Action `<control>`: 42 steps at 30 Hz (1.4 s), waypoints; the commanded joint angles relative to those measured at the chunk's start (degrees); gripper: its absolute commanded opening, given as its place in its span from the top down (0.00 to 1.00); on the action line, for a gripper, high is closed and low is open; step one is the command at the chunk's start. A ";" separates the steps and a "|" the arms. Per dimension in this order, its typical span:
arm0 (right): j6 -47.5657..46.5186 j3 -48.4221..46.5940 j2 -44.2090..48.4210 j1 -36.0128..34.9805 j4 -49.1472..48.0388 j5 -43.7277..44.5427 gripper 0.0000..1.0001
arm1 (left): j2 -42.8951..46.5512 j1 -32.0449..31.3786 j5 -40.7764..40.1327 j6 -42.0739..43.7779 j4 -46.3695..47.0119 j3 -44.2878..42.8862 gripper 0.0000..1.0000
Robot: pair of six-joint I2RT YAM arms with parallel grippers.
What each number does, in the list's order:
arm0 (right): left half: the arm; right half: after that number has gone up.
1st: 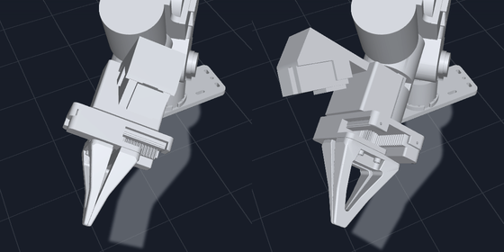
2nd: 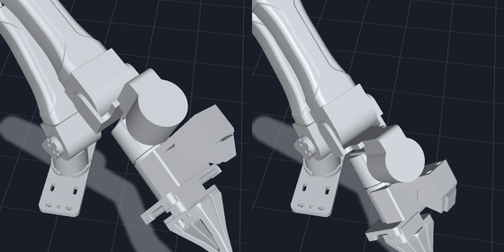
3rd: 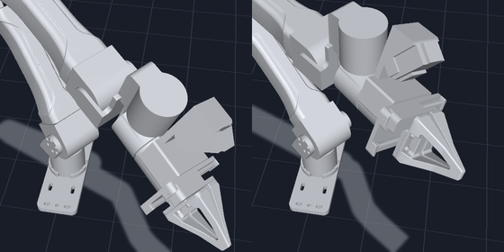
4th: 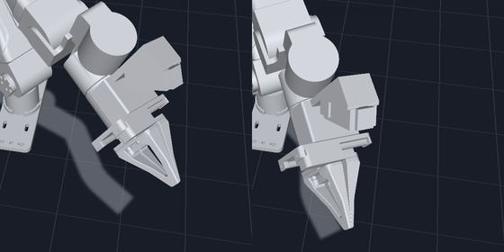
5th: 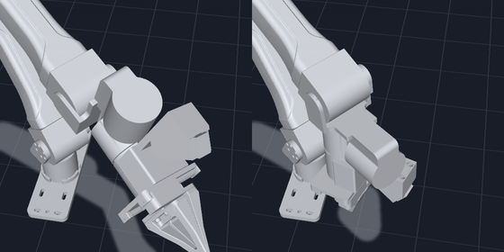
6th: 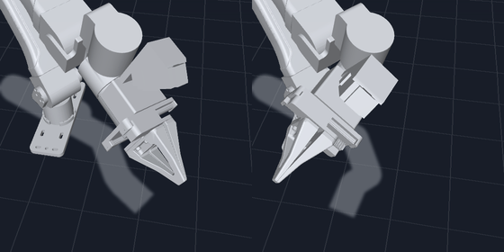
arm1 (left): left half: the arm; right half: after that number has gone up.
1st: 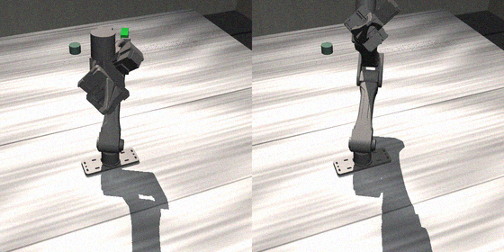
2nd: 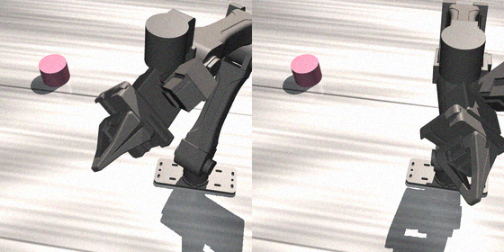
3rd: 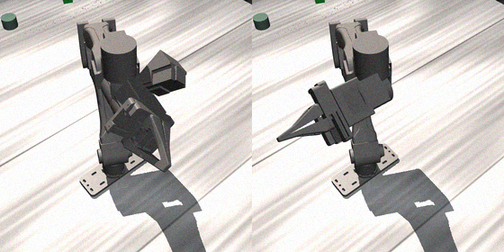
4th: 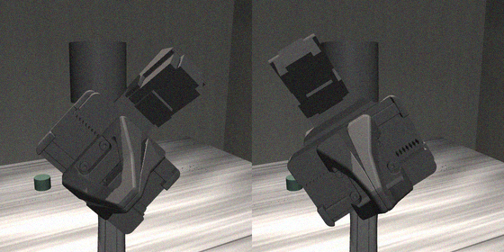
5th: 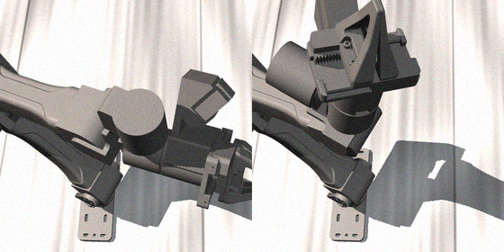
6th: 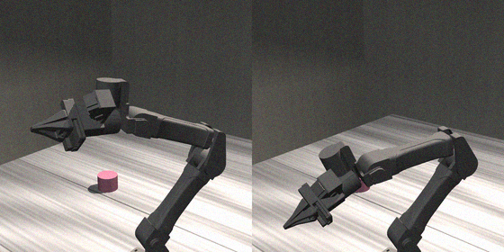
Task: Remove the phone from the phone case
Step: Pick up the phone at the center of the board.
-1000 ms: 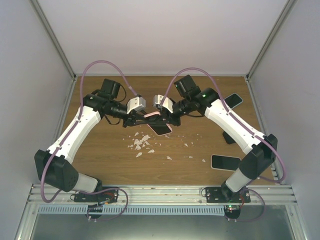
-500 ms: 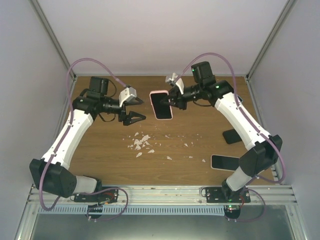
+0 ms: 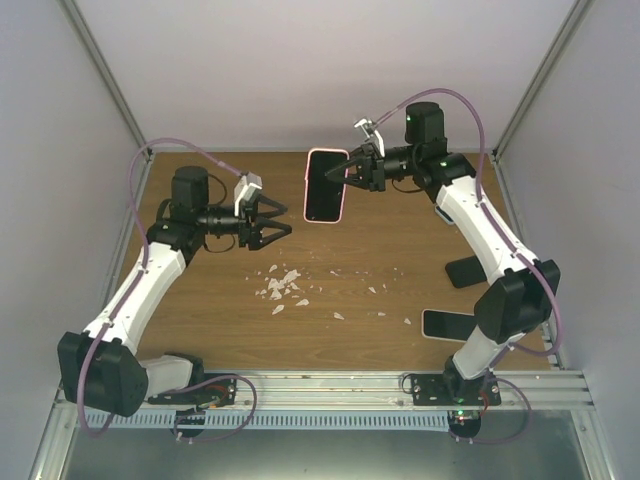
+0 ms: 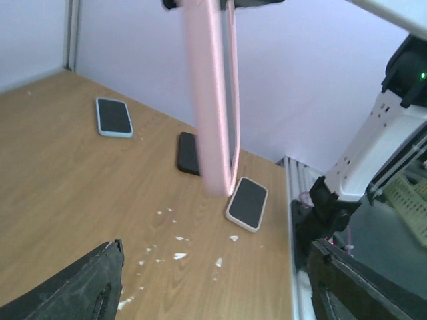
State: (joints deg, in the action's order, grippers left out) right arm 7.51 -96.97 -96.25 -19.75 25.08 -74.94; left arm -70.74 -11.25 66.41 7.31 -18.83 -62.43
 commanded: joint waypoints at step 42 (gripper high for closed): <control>31.64 10.65 3.18 -0.02 -33.27 -10.93 1.00 | -5.32 -5.66 -3.48 -12.64 15.27 2.35 0.89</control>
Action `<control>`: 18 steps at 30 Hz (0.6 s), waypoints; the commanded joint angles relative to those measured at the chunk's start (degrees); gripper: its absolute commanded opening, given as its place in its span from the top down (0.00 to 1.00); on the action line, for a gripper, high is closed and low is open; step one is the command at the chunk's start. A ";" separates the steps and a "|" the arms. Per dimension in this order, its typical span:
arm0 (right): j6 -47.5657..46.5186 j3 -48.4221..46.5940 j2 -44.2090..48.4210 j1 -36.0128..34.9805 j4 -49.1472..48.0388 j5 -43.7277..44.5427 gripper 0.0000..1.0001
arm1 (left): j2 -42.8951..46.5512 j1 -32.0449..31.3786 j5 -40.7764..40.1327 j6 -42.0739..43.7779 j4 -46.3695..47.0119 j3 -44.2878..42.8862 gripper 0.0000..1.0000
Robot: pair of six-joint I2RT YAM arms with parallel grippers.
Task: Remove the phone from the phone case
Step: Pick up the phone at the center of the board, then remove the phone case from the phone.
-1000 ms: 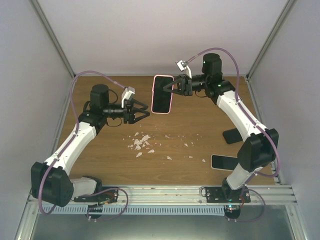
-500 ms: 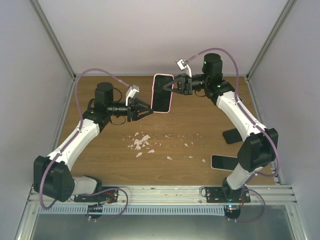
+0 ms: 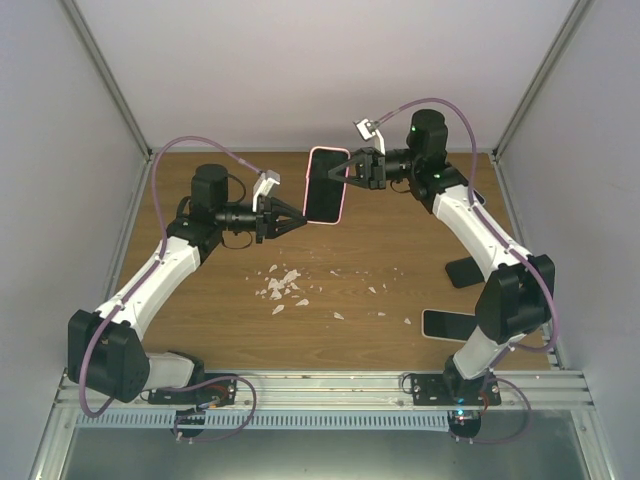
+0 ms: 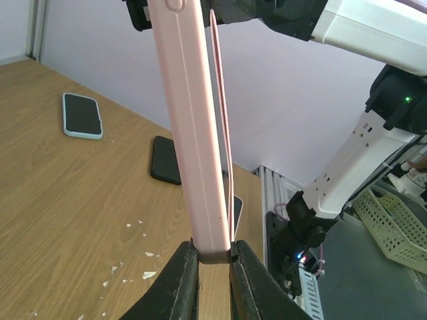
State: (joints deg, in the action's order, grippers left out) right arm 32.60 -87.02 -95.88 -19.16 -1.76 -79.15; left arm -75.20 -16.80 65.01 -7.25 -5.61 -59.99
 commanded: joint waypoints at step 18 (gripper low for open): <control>11.58 1.99 3.98 -0.63 -11.78 -9.23 1.00 | -1.70 -0.08 -3.28 3.78 0.72 -0.88 0.94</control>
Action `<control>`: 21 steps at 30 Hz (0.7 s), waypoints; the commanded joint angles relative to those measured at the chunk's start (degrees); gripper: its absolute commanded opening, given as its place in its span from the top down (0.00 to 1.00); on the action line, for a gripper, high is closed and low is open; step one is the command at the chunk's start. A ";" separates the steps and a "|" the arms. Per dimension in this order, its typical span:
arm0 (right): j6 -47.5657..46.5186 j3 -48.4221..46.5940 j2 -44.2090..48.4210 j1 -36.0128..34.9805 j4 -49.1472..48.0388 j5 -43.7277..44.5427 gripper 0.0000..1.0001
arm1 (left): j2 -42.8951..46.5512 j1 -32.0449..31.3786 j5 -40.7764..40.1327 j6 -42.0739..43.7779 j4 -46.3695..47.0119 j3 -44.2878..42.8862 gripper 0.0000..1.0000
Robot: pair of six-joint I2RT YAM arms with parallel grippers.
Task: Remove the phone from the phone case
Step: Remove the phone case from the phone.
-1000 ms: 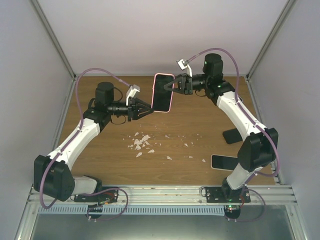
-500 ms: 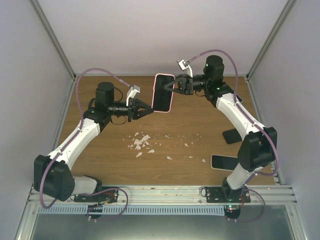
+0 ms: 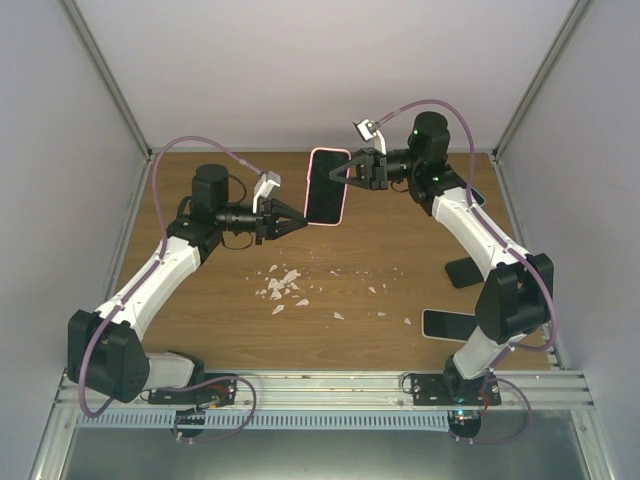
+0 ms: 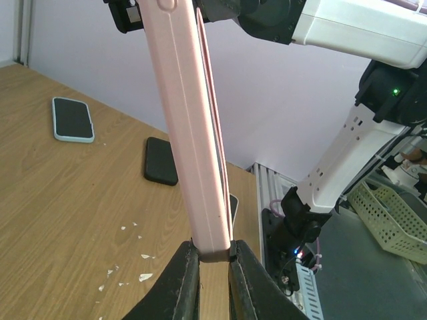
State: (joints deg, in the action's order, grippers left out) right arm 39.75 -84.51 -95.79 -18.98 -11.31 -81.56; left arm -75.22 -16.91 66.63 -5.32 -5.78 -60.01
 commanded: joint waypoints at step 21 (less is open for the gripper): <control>6.57 -0.60 3.48 -0.79 -4.32 -7.18 1.00 | -1.60 1.43 -4.85 1.45 1.35 0.15 0.89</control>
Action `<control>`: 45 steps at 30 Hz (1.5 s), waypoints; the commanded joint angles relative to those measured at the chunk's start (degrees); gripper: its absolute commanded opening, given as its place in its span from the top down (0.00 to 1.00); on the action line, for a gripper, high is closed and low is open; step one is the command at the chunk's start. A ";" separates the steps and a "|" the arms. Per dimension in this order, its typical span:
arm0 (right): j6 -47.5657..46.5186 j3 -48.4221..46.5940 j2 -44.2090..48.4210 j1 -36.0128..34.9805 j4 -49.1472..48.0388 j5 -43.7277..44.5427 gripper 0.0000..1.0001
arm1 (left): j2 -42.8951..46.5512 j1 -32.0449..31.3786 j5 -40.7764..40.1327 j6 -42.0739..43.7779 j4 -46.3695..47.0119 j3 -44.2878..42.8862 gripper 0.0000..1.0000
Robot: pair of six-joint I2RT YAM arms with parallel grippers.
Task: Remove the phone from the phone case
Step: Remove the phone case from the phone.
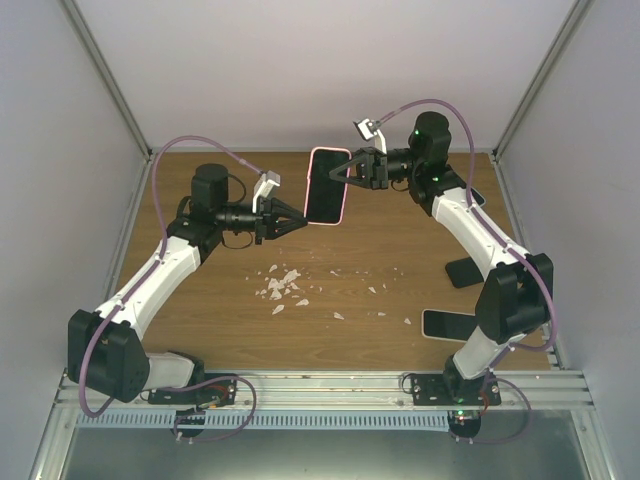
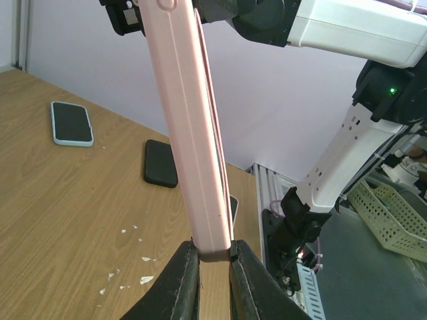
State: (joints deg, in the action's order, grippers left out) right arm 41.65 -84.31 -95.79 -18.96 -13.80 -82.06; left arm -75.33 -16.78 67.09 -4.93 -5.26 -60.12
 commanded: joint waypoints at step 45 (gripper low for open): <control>4.90 -0.17 3.81 -4.83 -3.51 -7.65 1.00 | -3.95 2.50 -20.97 2.14 -5.44 -6.21 0.61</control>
State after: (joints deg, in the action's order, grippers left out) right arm 42.92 -83.66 -95.13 -19.29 -16.80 -81.25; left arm -77.14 -15.27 60.49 -3.11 -11.60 -63.44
